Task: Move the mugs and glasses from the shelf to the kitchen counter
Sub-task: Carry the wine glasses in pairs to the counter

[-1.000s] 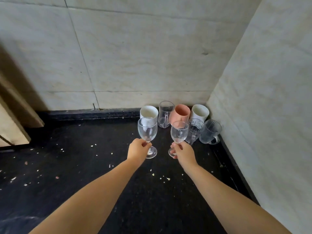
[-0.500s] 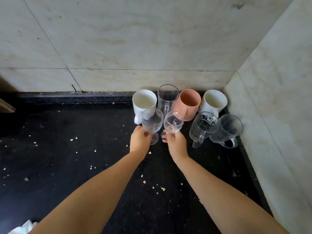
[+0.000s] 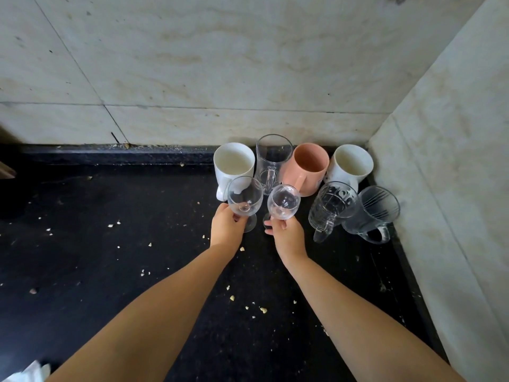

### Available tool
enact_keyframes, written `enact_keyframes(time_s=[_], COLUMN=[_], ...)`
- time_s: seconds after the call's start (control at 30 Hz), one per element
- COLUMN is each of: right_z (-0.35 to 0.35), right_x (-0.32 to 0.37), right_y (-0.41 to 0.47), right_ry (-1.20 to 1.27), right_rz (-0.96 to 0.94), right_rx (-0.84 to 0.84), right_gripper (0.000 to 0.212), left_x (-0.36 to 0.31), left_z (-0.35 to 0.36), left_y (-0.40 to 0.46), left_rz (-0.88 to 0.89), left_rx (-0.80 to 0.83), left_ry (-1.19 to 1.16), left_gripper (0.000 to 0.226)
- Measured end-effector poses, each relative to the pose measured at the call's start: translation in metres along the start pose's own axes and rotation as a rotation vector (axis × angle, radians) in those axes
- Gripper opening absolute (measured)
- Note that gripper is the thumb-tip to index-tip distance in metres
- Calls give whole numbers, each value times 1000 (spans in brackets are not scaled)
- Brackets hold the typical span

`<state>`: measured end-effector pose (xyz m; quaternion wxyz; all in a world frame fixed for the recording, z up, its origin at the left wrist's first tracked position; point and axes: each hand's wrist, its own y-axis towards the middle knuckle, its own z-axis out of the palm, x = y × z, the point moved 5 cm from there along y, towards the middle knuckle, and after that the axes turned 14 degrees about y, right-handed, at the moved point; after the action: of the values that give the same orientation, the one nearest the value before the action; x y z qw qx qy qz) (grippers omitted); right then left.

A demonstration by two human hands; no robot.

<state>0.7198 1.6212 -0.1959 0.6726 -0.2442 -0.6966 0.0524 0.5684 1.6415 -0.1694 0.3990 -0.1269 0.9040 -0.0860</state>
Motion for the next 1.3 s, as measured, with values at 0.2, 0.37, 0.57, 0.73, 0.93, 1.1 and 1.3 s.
enact_keyframes(time_s=[0.2,0.37,0.57,0.73,0.93,1.1,1.3], right_z=[-10,-14,25,87,167,239,293], right_x=[1,2,32,83,98,99,56], right_y=[-11,-42,-85,-116,-191,-296,-462], right_ry=[38,-9,-378,-927,-1190,-1264,-1333], right_rz=[-60,105,158,-294,-555,-835,-1094], right_rx=[-75,-61,269,503,729,873,1041], right_gripper=[32,43,18,31,35,35,32], left_x=[10,20,25,51,95,145,230], left_z=[-9,-42,-101,-161,-236,-311,-371], left_y=[-9,-32,-64,-102,-172,-268,-439], left_rz=[37,41,68,-7,-114,-273,-485], left_rx=[-1,-5,-43,-82,-157,-283,-420], left_ry=[168,241,440,663,822,841,771], left_gripper=[24,44,37,36,34,37,37])
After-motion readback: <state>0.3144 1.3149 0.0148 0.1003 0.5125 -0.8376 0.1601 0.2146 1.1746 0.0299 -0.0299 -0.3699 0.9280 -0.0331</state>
